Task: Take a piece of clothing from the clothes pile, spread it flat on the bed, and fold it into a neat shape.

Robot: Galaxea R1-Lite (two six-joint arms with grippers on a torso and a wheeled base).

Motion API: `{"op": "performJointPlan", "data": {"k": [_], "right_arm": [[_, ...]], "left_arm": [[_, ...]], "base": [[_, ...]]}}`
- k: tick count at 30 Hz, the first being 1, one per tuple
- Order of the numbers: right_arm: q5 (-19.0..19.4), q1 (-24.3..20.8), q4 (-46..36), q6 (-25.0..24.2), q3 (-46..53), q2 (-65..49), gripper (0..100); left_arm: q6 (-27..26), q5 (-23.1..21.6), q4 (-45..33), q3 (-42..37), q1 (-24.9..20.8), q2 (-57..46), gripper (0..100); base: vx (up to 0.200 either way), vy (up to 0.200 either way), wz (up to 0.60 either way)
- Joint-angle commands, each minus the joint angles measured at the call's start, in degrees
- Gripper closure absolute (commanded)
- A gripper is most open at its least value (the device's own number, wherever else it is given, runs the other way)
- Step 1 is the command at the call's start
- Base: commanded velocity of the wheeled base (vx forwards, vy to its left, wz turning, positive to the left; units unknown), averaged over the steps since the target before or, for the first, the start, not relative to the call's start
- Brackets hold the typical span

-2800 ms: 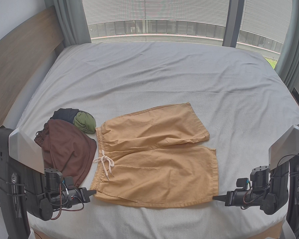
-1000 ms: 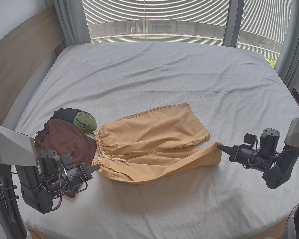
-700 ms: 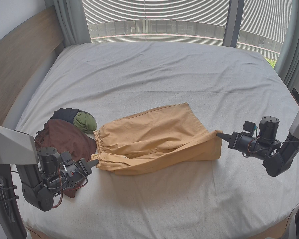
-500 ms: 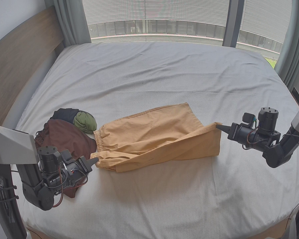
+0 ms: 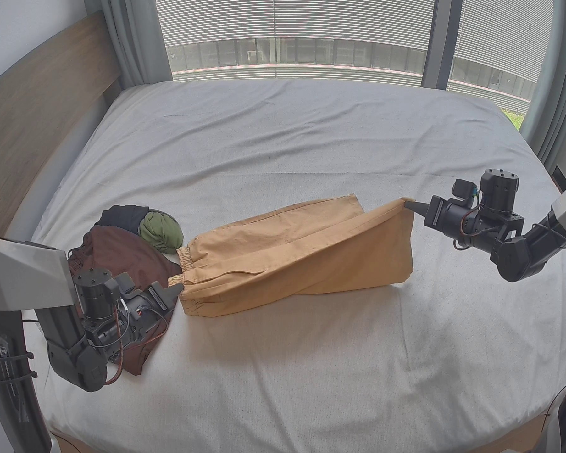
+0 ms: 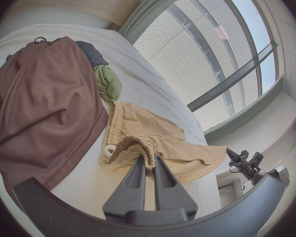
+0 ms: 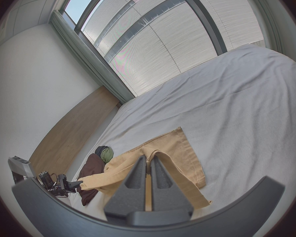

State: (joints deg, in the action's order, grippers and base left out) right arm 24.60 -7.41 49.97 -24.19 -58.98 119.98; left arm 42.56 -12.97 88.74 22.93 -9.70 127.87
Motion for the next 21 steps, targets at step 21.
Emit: {"op": "performJointPlan", "data": {"k": [21], "right_arm": [[-0.17,0.03,-12.62,0.02,-23.64,10.19,100]], "left_arm": [[4.55,5.24,0.03,6.78,-0.05,3.53,100]], "base": [[0.000,0.000,0.00]]}}
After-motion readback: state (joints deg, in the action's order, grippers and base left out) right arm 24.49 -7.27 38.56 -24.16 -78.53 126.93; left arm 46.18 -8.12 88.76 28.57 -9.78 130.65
